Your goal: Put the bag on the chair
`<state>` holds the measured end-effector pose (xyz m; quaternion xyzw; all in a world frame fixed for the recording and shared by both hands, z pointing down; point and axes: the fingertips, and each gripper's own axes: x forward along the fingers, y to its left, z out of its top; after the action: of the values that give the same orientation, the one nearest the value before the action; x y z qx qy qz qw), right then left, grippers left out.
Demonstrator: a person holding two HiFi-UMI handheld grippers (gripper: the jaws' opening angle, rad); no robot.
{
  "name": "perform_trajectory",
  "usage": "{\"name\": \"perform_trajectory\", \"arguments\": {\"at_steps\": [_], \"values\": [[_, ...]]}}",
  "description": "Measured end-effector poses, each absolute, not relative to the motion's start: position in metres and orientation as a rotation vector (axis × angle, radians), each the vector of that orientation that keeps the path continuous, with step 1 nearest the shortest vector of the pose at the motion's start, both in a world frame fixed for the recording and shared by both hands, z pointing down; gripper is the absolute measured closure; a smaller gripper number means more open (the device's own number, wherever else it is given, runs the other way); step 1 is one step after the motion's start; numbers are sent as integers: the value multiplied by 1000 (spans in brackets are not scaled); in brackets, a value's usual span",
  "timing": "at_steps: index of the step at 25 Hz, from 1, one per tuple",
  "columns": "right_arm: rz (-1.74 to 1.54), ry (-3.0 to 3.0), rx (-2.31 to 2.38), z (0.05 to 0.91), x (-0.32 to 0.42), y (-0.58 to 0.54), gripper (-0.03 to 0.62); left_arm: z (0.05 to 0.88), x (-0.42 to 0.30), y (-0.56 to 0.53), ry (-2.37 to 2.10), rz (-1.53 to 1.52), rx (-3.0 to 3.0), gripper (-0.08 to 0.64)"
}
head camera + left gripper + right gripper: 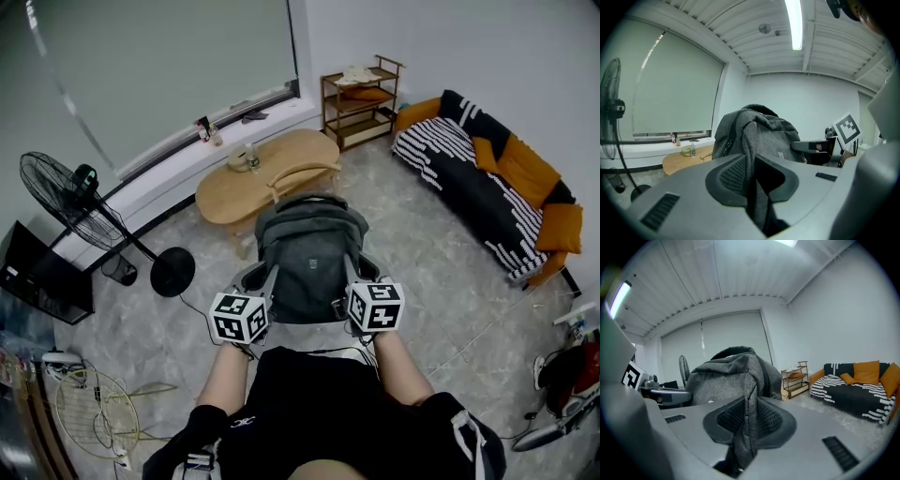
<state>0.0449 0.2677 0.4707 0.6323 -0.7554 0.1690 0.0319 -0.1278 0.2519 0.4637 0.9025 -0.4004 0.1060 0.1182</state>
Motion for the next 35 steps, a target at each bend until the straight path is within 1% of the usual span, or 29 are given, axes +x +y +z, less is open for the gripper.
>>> {"name": "perform_trajectory", "arguments": {"at_steps": [10, 18, 25, 35], "values": [[507, -2319, 1940, 472, 68, 228, 514, 468, -105, 212, -1182, 324, 2652, 492], [526, -2265, 1976, 485, 86, 173, 514, 481, -86, 151, -1114, 316, 2666, 492], [554, -2198, 1979, 502, 93, 85, 514, 500, -79, 58, -1048, 317, 2637, 492], [615, -2114, 2013, 508, 82, -78, 514, 504, -87, -107, -945, 370, 2660, 492]]}}
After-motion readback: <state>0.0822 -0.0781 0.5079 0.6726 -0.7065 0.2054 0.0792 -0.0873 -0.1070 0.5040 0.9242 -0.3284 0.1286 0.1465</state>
